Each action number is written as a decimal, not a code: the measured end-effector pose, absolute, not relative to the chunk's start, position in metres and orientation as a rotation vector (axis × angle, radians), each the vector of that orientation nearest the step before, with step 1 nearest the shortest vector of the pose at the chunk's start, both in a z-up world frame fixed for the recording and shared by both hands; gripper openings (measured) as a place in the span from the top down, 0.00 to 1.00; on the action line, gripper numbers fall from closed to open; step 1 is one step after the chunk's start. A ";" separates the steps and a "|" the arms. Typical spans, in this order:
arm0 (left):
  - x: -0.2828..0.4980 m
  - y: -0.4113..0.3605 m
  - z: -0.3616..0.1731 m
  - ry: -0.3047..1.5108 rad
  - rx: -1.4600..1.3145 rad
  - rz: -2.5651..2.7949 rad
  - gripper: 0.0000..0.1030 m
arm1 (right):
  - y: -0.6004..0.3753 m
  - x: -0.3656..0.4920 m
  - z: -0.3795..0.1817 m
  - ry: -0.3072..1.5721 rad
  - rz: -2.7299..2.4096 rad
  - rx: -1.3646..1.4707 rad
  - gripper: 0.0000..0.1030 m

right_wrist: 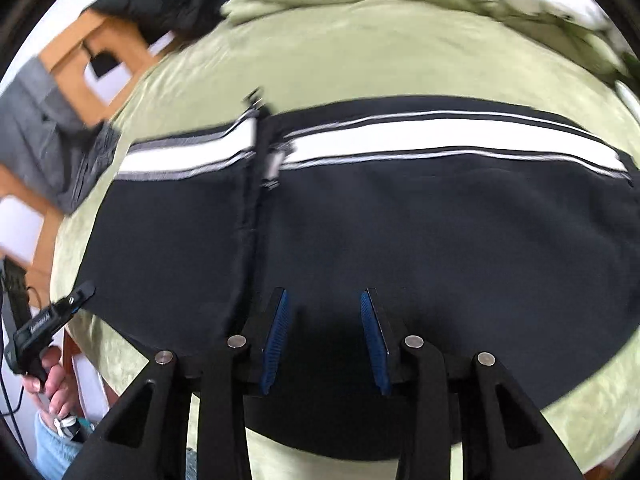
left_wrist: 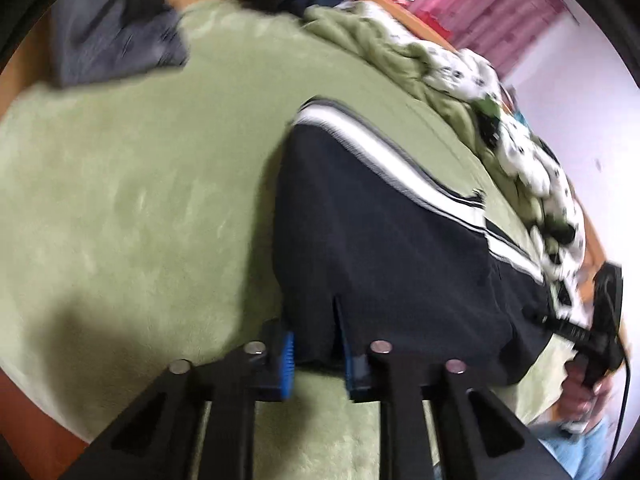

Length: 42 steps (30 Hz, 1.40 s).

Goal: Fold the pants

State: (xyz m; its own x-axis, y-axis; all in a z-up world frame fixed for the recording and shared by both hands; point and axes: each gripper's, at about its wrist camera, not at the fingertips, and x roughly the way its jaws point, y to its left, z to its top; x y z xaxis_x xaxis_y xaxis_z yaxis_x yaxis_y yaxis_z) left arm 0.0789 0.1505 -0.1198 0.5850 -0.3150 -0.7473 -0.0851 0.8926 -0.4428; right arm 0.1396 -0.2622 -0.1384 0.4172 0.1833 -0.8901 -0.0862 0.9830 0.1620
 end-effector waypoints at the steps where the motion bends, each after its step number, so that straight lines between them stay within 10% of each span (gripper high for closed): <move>1: 0.079 0.145 -0.108 0.926 -0.437 -0.145 0.86 | -0.275 0.135 -0.133 1.108 0.133 0.106 0.64; 12: 0.090 0.005 -0.016 0.804 -0.311 -0.376 0.89 | -0.333 0.095 -0.108 0.996 -0.001 0.115 0.63; 25: 0.124 -0.118 -0.091 1.060 -0.297 -0.659 0.87 | -0.391 0.066 -0.106 0.970 -0.055 0.261 0.63; 28: 0.114 -0.097 -0.079 1.042 -0.338 -0.725 0.70 | -0.384 0.071 -0.106 0.966 -0.017 0.246 0.62; 30: 0.101 -0.077 -0.064 0.988 -0.359 -0.785 0.38 | -0.372 0.077 -0.108 0.971 0.036 0.227 0.60; 42: 0.081 0.035 -0.093 0.983 -0.354 -0.443 0.36 | -0.302 0.165 -0.155 1.059 0.290 0.317 0.41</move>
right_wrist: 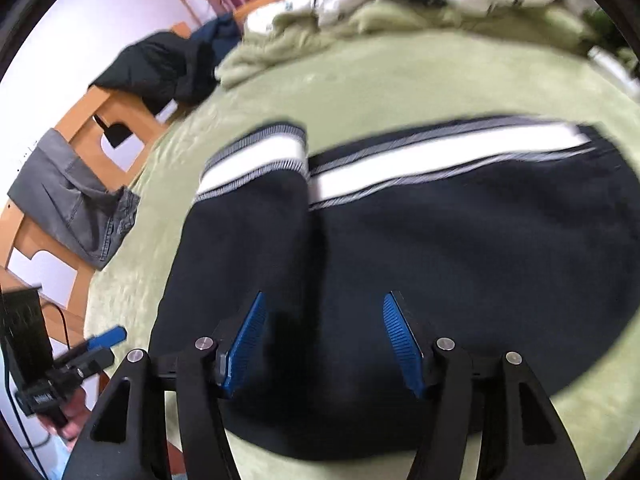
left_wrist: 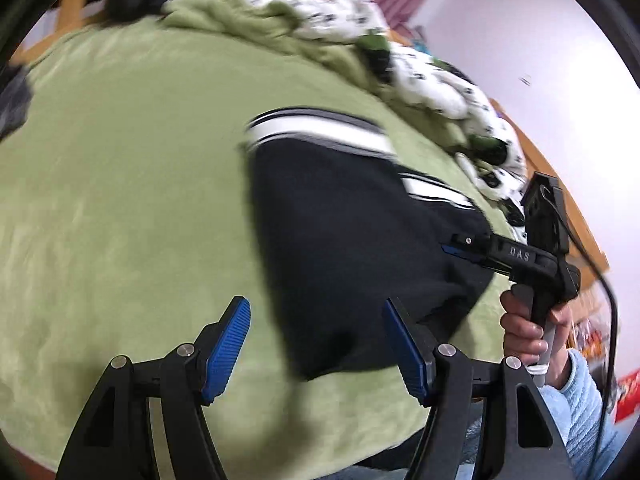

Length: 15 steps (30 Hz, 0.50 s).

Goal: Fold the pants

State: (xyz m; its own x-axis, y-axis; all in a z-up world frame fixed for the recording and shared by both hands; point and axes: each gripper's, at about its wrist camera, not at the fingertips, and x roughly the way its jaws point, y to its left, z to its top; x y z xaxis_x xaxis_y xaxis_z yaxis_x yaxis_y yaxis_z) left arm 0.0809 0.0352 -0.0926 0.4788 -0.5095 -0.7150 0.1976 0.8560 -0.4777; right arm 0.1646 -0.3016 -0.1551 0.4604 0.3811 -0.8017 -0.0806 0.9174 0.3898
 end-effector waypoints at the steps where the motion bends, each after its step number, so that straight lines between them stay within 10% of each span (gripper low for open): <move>1: 0.081 0.042 -0.098 0.993 -0.372 -0.429 0.36 | -0.295 0.174 -0.166 1.087 0.326 0.355 0.42; 6: 0.086 0.056 -0.109 1.005 -0.418 -0.393 0.36 | -0.272 0.185 -0.167 1.079 0.483 0.357 0.89; 15: 0.103 0.013 -0.102 0.966 -0.427 -0.452 0.36 | -0.333 0.164 -0.080 0.791 0.402 0.197 0.90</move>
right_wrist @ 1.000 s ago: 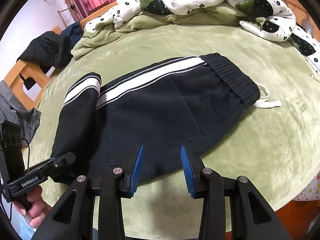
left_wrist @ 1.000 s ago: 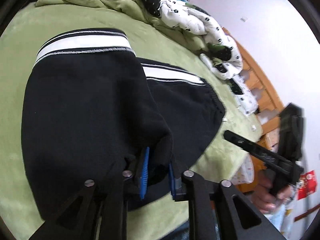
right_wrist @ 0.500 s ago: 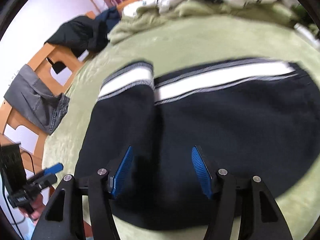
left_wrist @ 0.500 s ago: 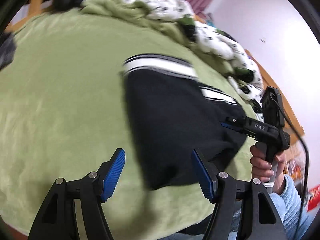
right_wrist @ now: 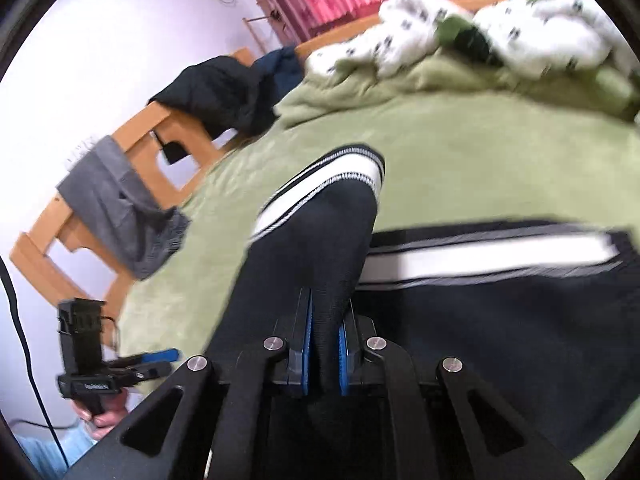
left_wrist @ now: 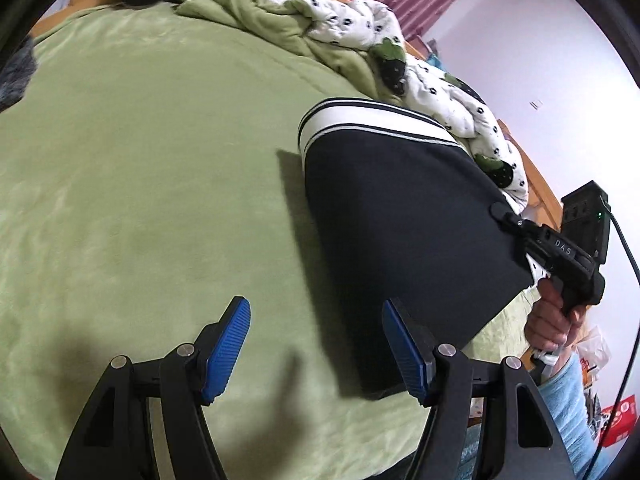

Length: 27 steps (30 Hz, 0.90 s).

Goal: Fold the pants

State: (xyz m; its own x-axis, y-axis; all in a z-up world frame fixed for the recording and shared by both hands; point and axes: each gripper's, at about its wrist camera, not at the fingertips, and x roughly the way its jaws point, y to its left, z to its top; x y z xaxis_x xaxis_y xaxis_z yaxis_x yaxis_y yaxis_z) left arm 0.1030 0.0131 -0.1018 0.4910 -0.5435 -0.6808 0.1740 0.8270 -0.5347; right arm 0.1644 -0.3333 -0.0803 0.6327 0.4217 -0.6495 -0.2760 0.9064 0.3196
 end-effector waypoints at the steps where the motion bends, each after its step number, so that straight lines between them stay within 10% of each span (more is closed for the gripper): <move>1: 0.105 0.004 -0.101 0.963 -0.419 -0.466 0.36 | -0.350 0.163 -0.074 0.777 0.360 0.163 0.91; 27: 0.063 -0.167 -0.132 1.091 -0.031 -0.806 0.36 | -0.518 0.130 -0.131 0.893 -0.137 0.095 0.74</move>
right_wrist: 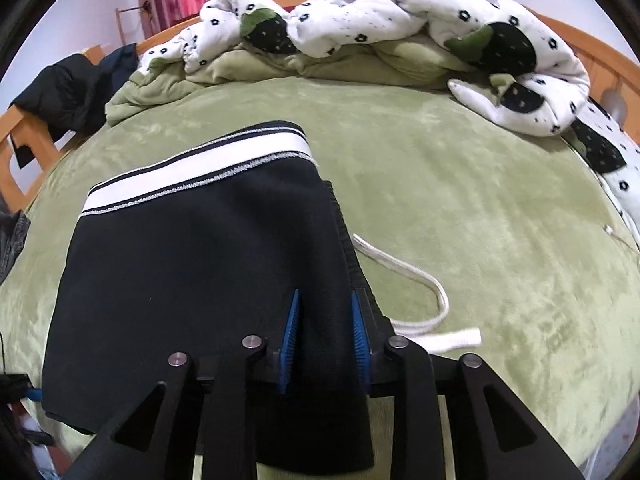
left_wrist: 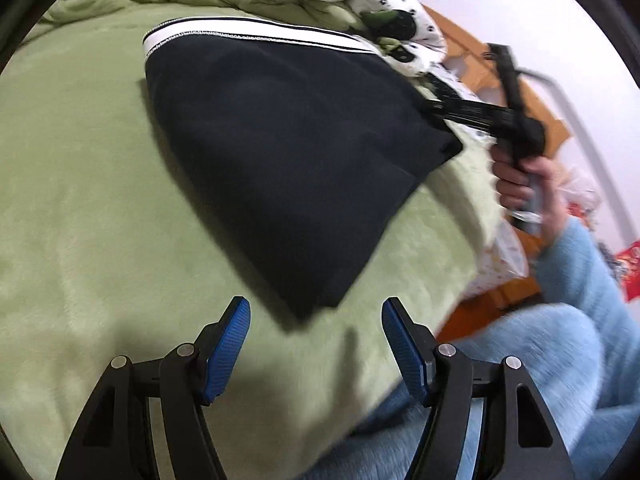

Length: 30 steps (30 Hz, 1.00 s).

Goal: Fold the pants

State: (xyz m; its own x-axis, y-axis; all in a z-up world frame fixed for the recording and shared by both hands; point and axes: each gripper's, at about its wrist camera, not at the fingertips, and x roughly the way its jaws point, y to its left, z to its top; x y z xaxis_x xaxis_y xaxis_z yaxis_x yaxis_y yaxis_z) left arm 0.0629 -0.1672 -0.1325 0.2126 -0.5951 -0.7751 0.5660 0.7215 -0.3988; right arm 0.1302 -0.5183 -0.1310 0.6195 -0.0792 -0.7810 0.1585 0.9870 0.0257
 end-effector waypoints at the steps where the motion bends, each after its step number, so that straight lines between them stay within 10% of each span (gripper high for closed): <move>1: 0.065 -0.174 -0.134 1.072 -0.011 -0.757 0.39 | -0.518 0.126 -0.131 0.892 -0.141 0.101 0.74; 3: 0.074 -0.189 -0.141 1.064 0.061 -0.659 0.74 | -0.520 0.120 -0.138 0.895 -0.147 0.089 0.74; 8: 0.075 -0.169 -0.130 1.000 -0.068 -0.630 0.86 | -0.512 0.109 -0.153 0.892 -0.140 0.007 0.75; 14: 0.059 -0.138 -0.134 1.071 -0.088 -0.723 0.63 | -0.500 0.104 -0.129 0.871 -0.099 -0.121 0.70; 17: 0.058 -0.108 -0.126 1.012 -0.198 -0.728 0.40 | -0.507 0.109 -0.112 0.831 -0.065 -0.067 0.37; 30: 0.189 -0.139 -0.135 1.058 -0.357 -0.556 0.36 | -0.530 0.207 -0.153 1.006 0.050 0.034 0.28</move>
State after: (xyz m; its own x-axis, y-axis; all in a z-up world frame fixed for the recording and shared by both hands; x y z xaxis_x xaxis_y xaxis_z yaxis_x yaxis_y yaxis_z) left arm 0.1888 -0.1392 -0.1346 0.3734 -0.5884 -0.7172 0.2568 0.8085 -0.5295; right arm 0.2073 -0.5300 -0.1525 0.5344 0.0576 -0.8432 -0.0263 0.9983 0.0516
